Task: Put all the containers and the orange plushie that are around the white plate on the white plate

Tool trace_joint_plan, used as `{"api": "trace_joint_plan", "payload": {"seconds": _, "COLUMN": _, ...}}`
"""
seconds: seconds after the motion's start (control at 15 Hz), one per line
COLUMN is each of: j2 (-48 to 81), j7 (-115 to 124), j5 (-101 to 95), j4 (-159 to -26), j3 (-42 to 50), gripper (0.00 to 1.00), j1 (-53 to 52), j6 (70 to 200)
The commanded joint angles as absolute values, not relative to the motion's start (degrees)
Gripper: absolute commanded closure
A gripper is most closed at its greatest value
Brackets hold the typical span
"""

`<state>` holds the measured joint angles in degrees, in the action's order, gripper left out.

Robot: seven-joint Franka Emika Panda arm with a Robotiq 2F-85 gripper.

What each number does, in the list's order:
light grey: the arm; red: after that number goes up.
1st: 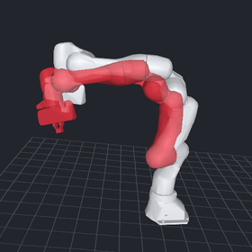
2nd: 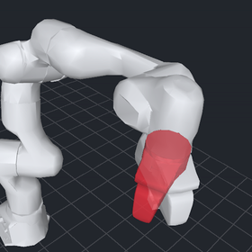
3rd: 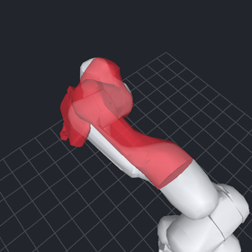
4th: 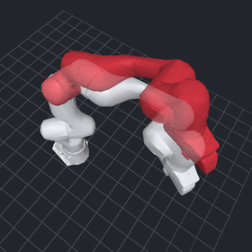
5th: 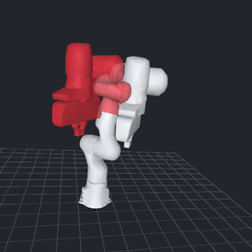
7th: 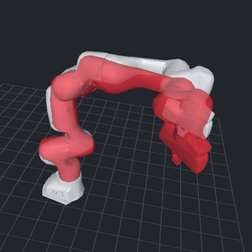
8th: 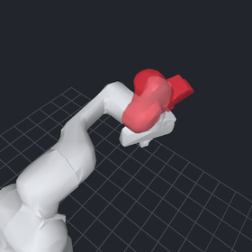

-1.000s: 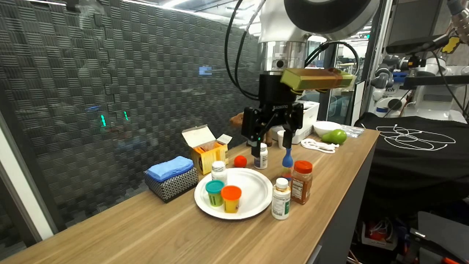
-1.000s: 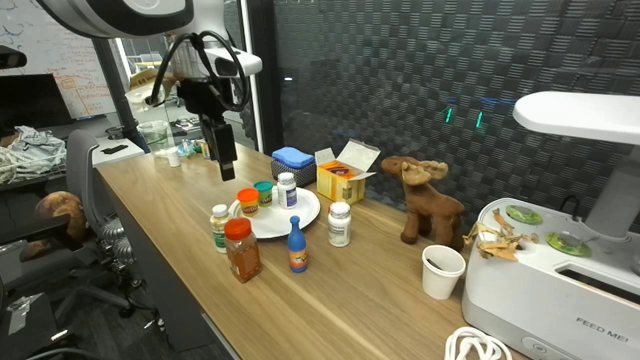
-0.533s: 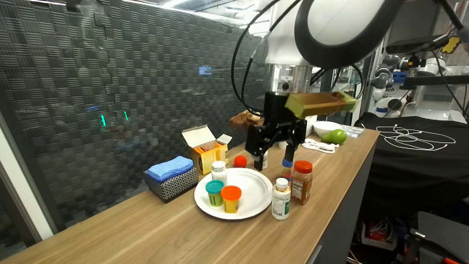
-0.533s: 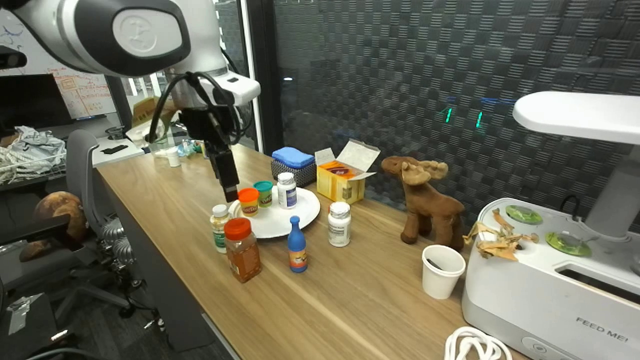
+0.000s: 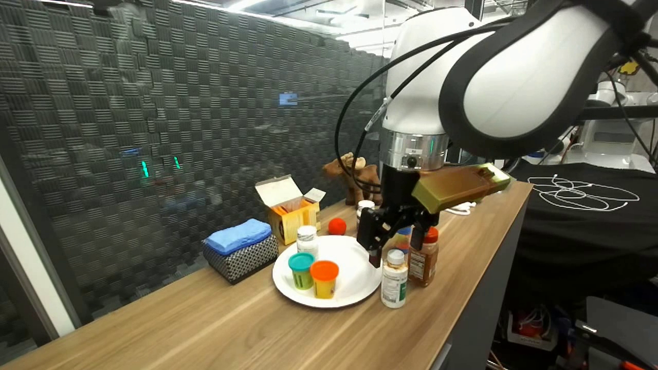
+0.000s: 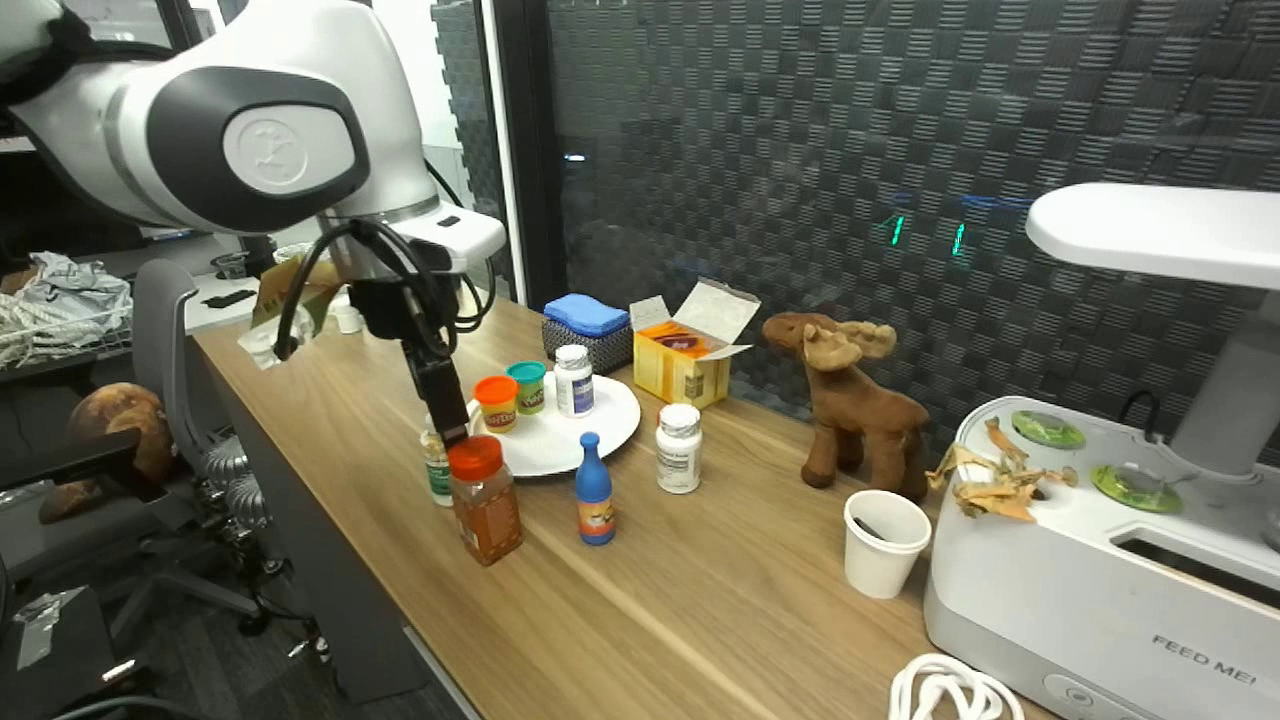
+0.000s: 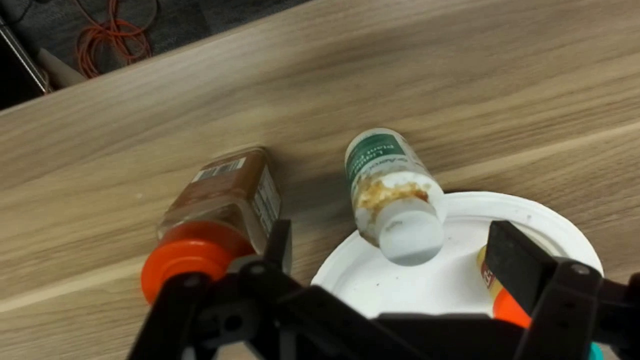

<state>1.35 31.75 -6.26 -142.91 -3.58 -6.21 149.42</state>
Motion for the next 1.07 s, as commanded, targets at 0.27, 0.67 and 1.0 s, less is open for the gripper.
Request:
{"api": "trace_joint_plan", "payload": {"seconds": 0.27, "j2": 4.1, "j7": 38.0, "j5": -11.1, "j4": -139.8, "j3": -3.8, "gripper": 0.32, "j1": -6.7, "j6": 148.9}}
{"api": "trace_joint_plan", "payload": {"seconds": 0.67, "j2": 2.2, "j7": 43.0, "j5": -12.9, "j4": -139.9, "j3": -3.7, "gripper": 0.8, "j1": -8.0, "j6": 146.3}}
{"api": "trace_joint_plan", "payload": {"seconds": 1.0, "j2": 0.5, "j7": 45.3, "j5": -12.9, "j4": -139.4, "j3": -4.5, "gripper": 0.81, "j1": -8.0, "j6": 143.6}}
